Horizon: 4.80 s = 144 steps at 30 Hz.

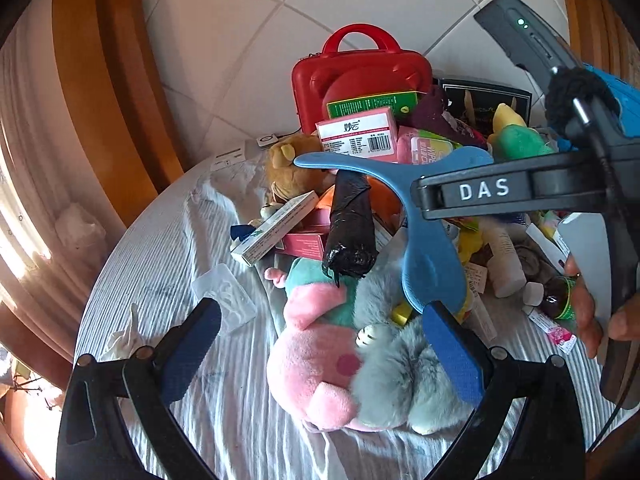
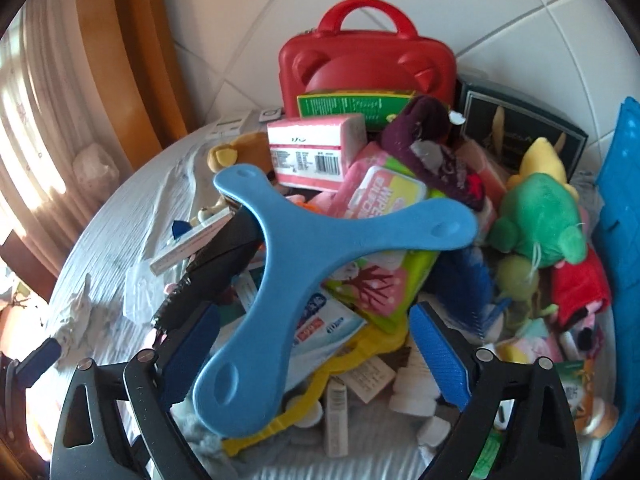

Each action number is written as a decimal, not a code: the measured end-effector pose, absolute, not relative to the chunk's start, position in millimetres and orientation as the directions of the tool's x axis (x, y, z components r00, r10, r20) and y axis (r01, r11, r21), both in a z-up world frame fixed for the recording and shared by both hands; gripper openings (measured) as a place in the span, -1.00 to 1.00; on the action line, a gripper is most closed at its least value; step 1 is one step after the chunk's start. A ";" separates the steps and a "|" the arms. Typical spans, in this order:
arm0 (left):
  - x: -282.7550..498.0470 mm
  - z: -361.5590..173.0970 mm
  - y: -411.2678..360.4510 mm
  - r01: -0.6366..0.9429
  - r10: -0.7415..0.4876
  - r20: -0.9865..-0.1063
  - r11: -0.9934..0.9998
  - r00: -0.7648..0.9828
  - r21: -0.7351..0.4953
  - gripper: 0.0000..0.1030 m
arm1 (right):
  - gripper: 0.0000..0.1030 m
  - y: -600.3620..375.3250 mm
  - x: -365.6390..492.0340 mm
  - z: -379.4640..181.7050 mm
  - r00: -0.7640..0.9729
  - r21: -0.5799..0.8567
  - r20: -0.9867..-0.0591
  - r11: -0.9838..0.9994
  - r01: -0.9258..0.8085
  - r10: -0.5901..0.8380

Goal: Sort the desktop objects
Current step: 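Reach into the pile and grasp the blue plastic toy with the right gripper, then lift the blue plastic toy with the right gripper and drop it into the blue crate, then grasp the green medicine bottle with the right gripper while the left gripper grasps the white wipes pack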

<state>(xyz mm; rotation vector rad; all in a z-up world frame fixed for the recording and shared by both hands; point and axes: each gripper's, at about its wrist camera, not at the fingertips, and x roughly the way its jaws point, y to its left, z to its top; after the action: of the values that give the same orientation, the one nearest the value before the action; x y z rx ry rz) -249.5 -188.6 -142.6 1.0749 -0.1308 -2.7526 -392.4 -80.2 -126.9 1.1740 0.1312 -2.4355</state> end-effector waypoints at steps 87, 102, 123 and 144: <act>-254.1 73.2 115.2 -0.604 0.509 -0.368 -0.767 -0.778 0.216 -0.33 | -0.37 251.0 -225.6 129.6 -0.943 0.108 -0.287 -0.972 -0.209 0.171; -284.9 95.3 347.4 -0.684 0.569 -0.421 -0.703 -0.706 0.195 -0.31 | -0.33 450.8 -240.2 113.2 -0.881 0.077 -0.396 -0.946 -0.314 0.260; -290.6 83.9 347.1 -0.508 0.432 -0.365 -0.849 -0.825 0.144 0.60 | 0.95 484.9 -242.6 97.0 -0.885 0.091 -0.364 -0.934 -0.345 0.291; -251.5 44.7 211.0 -0.266 0.216 -0.370 -0.960 -0.904 0.088 0.60 | 0.99 371.5 -231.6 89.4 -0.937 0.087 -0.345 -0.993 -0.081 0.046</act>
<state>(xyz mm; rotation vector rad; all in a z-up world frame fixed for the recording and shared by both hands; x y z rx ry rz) -251.5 211.0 44.7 0.6195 -0.2327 -3.3248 -231.6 371.5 89.4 0.5576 -0.1602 -3.1530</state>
